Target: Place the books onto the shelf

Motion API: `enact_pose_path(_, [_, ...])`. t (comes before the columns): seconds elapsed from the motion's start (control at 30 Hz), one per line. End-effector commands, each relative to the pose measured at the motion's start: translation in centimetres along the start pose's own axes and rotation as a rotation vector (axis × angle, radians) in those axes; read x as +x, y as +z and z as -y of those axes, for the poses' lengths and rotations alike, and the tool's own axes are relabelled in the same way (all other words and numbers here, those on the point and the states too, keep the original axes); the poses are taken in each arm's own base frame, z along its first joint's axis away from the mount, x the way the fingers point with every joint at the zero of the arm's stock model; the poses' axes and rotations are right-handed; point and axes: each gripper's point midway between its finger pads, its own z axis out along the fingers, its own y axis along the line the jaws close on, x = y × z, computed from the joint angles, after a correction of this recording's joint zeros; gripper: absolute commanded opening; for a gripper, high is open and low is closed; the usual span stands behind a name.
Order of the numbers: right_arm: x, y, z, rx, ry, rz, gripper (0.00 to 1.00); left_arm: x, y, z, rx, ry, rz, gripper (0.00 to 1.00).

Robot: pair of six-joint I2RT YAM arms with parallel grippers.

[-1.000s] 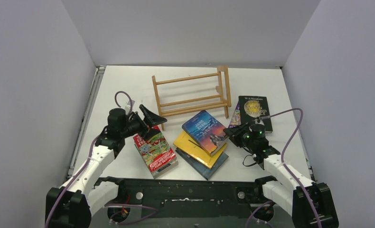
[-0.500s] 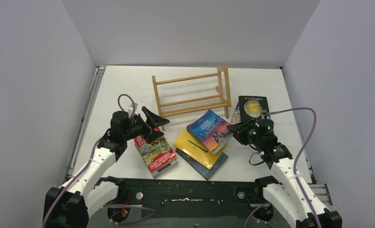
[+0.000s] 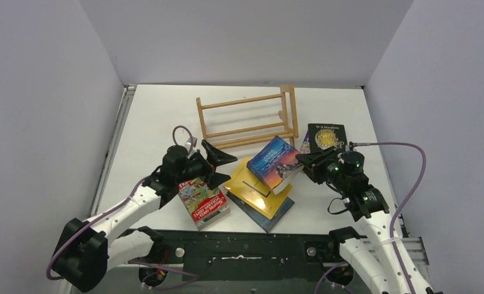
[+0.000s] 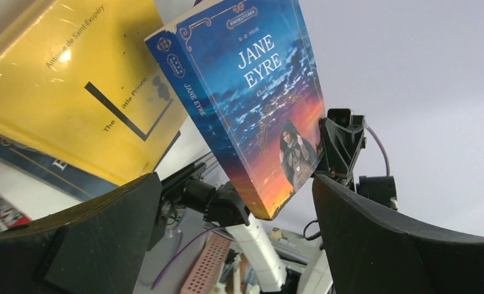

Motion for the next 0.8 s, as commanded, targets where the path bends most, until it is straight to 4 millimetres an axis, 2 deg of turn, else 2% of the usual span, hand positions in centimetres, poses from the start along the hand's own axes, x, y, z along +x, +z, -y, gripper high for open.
enact_pose_path(0.0, [-1.7,-3.6,-12.0,-0.404,0.025,0.041,0.00,0.3,1.2,4.8,0.134,-0.080,0.021,0.95])
enact_pose_path(0.2, [-1.8,-3.7,-14.4,-0.475,0.013,0.020,0.00,1.7,3.6,7.3,0.166,-0.105,-0.017,0.97])
enact_pose_path(0.37, [-1.9,-4.4,-15.9,-0.525,0.029,0.013,0.00,1.3,5.6,7.6,0.165,-0.172,-0.029,0.97])
enact_pose_path(0.53, [-1.8,-5.0,-16.5,-0.536,0.054,0.005,0.00,0.9,7.4,9.5,0.234,-0.220,-0.038,0.97])
enact_pose_path(0.63, [-1.6,-5.4,-16.8,-0.548,0.078,-0.007,0.00,0.8,8.3,11.3,0.290,-0.223,-0.046,0.89])
enact_pose_path(0.77, [-1.0,-5.4,-16.1,-0.526,0.090,-0.033,0.00,0.1,8.4,13.1,0.372,-0.218,-0.020,0.66])
